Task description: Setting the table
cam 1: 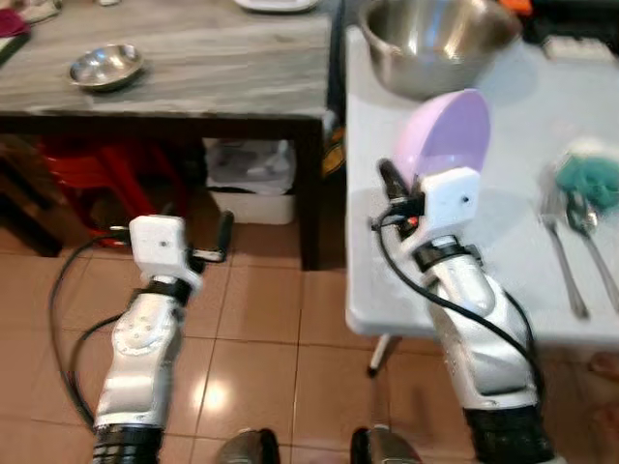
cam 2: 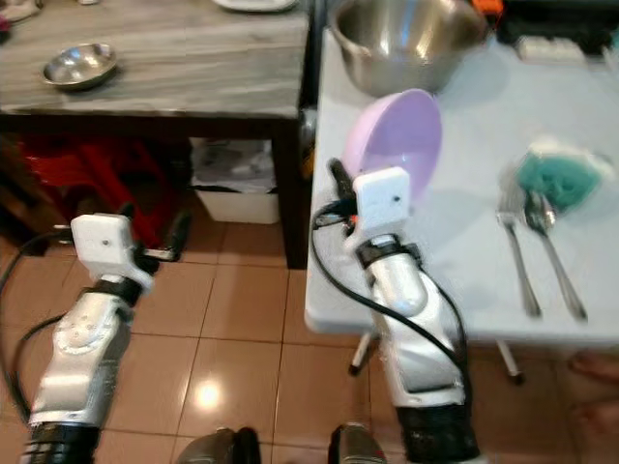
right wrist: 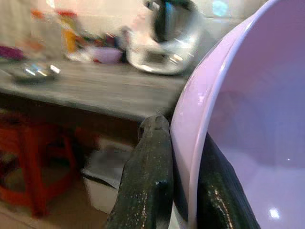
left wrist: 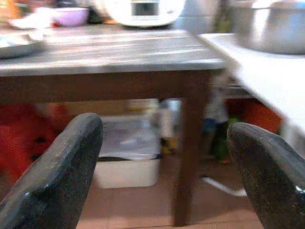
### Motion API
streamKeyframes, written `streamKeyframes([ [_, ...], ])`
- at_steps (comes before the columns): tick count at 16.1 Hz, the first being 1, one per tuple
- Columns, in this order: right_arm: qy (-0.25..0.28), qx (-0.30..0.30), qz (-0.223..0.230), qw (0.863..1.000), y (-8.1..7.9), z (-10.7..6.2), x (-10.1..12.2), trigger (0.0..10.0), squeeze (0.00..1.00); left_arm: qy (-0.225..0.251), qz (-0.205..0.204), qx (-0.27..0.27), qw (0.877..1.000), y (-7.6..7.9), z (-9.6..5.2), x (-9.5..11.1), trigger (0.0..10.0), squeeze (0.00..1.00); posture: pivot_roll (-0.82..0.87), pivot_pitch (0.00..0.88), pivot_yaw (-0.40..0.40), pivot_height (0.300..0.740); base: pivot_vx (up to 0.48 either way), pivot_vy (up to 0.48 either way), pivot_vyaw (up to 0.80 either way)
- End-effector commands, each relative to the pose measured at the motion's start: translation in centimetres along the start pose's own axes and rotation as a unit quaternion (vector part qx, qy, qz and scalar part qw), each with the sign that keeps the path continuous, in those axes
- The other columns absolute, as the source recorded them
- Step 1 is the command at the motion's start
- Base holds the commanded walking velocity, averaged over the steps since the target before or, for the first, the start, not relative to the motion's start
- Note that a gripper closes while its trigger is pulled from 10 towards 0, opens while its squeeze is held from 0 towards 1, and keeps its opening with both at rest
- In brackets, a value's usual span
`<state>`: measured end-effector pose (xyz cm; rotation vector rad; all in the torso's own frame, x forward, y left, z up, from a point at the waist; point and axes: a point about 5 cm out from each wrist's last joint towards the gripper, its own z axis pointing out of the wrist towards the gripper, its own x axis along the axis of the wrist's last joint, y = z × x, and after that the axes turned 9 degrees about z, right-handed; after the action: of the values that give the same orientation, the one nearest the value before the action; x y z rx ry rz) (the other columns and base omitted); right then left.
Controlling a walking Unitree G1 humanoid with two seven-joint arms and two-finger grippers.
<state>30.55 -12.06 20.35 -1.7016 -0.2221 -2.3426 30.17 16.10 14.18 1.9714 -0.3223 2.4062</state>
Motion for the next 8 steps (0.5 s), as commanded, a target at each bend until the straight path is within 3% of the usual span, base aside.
streamKeyframes([
  [1,0.018,0.002,0.003,1.0,-0.32,0.14,0.79,10.0,0.0,-0.003,0.01,0.004,1.0,-0.59,-0.05,-0.02,10.0,0.0,-0.15,0.206,0.034,0.74,0.0,0.352,-0.51],
  [8,0.017,-0.004,0.003,1.0,-0.08,0.09,0.79,10.0,0.0,-0.005,0.008,-0.002,1.0,-0.16,0.08,-0.1,10.0,0.0,-0.15,0.21,0.039,0.74,0.0,0.354,-0.53],
])
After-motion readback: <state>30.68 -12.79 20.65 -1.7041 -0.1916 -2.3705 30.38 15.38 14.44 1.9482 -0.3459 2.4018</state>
